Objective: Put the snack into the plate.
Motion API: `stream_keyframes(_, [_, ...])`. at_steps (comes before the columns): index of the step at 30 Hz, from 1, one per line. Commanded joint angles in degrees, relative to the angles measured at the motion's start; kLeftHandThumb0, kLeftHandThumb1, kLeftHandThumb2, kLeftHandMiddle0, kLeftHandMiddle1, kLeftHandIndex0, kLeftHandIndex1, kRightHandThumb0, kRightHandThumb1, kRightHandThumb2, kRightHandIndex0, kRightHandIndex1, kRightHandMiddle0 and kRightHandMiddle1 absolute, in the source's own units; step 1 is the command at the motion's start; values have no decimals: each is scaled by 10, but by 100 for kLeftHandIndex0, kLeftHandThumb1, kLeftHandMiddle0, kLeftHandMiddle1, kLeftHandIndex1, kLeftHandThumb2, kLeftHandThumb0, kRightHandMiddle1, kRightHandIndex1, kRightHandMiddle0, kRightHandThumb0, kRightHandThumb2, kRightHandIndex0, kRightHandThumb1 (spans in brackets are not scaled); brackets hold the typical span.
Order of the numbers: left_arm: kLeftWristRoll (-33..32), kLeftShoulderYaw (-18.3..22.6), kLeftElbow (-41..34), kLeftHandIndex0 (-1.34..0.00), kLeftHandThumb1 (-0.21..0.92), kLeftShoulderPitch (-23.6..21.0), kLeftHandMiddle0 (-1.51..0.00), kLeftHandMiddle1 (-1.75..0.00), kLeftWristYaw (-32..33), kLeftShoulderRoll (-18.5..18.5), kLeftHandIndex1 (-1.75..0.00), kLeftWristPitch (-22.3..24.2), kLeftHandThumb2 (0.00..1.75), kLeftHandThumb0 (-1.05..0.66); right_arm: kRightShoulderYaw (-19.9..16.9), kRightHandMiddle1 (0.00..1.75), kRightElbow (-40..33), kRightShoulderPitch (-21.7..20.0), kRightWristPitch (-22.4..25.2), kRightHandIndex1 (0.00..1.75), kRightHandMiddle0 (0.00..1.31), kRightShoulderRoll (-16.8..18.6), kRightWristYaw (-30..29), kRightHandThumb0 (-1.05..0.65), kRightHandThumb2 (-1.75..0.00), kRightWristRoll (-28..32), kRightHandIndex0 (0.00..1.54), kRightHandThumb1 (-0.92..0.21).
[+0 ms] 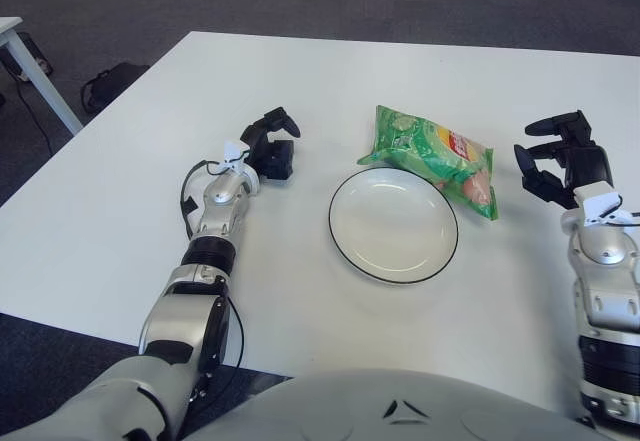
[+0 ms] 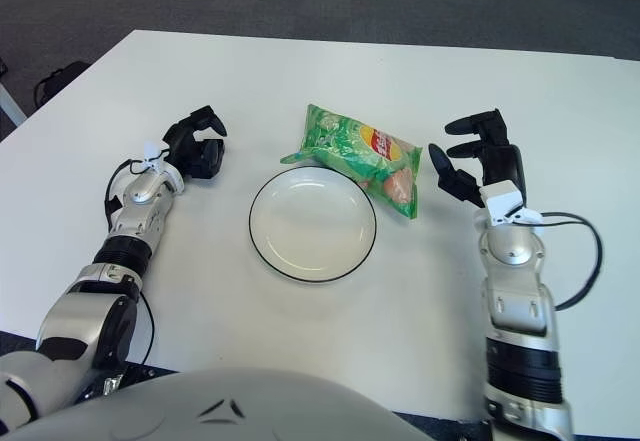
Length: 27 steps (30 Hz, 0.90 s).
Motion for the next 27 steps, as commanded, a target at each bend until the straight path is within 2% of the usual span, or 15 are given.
stream_keyframes(1, [14,-7,40,-62,30,48,-123,-175,9,-17,-175,8,133,-48,10,82,-10,7,-1,54,0,-44,36,-87,-48,-34,0,-91])
stream_keyframes(5, [14,-8,40,-62,31,47,-122,-175,8,-17,-175,11,133,-48,15,68,-28,21,-3,38,0,-59,66,-97,-47,-42,0,-92])
stream_keyframes(13, [16,-8,38,-62,31,47,-122,-175,9,-18,-175,14,132,-48,20,60,-57,49,-17,26,0,-70,112,-104,-48,-35,0,-92])
stream_keyframes(17, [19,-10,36,-62,30,48,-122,-175,12,-18,-175,18,133,-48,27,54,-62,56,-34,19,0,-82,133,-105,-50,-51,0,-92])
stream_keyframes(22, [21,-11,32,-62,30,50,-122,-175,16,-18,-175,22,133,-48,49,34,-82,51,-40,3,0,-104,160,-105,-53,-86,0,-92])
stream_keyframes(27, [21,-12,26,-62,31,52,-122,-175,16,-18,-175,27,132,-48,68,10,-96,46,-40,0,0,-114,182,-105,-47,-108,0,-92])
